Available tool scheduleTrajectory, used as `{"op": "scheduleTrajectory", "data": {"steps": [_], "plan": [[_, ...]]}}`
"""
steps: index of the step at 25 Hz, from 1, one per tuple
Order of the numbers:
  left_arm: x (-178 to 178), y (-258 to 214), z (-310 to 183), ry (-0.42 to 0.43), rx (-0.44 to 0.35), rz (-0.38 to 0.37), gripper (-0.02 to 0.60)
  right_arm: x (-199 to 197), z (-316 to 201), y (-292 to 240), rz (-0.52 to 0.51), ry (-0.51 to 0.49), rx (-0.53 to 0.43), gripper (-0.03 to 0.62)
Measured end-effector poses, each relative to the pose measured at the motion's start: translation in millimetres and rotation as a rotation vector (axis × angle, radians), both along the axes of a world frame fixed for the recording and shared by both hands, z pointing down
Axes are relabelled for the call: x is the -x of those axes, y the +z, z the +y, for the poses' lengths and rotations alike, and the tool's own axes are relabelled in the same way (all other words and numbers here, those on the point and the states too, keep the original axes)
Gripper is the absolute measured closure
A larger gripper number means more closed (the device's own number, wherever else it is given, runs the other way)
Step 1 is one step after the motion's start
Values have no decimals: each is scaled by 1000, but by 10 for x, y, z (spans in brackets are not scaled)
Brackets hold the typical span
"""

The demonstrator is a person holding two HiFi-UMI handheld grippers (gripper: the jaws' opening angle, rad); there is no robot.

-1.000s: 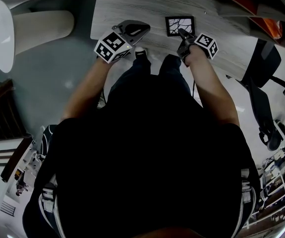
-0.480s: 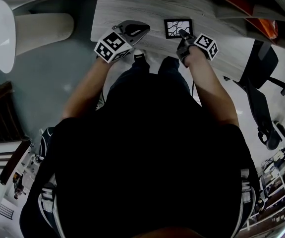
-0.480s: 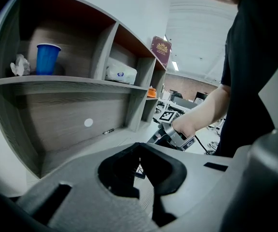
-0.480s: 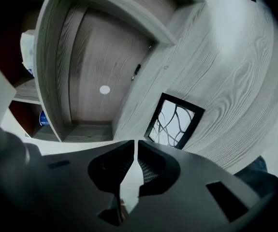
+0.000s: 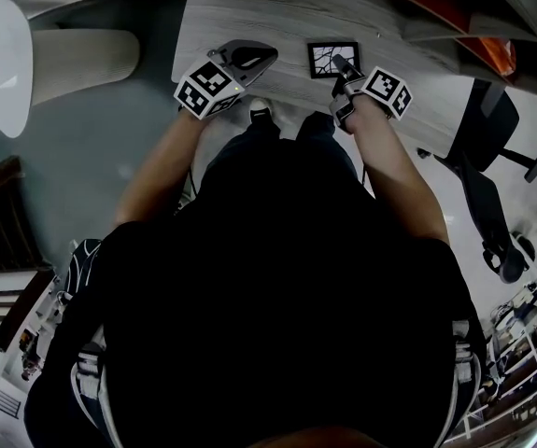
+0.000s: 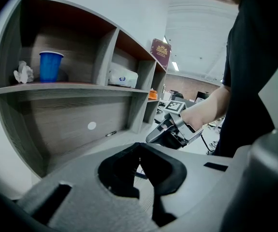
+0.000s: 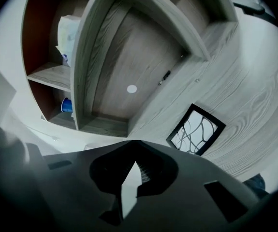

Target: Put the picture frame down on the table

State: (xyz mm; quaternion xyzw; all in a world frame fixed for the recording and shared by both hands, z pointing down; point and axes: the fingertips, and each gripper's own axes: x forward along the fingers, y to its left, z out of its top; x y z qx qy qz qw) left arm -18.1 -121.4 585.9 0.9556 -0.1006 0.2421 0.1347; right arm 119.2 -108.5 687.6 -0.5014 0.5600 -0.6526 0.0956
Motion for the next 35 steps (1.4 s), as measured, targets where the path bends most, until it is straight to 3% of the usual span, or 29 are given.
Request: {"op": "scheduleTrajectory", "data": {"steps": [13,28,35], "plan": [[-75,-133,9,24,-33,13,565,-82,-182,-769,177,-86,-250,586],[-270,-354,-34,46,-88,35,565,-775,-270,-1801,487,-98,-530,586],[-373,-478,-12,63,-123,33,565,-885,-198,-2285,655,-127,-654,588]]}}
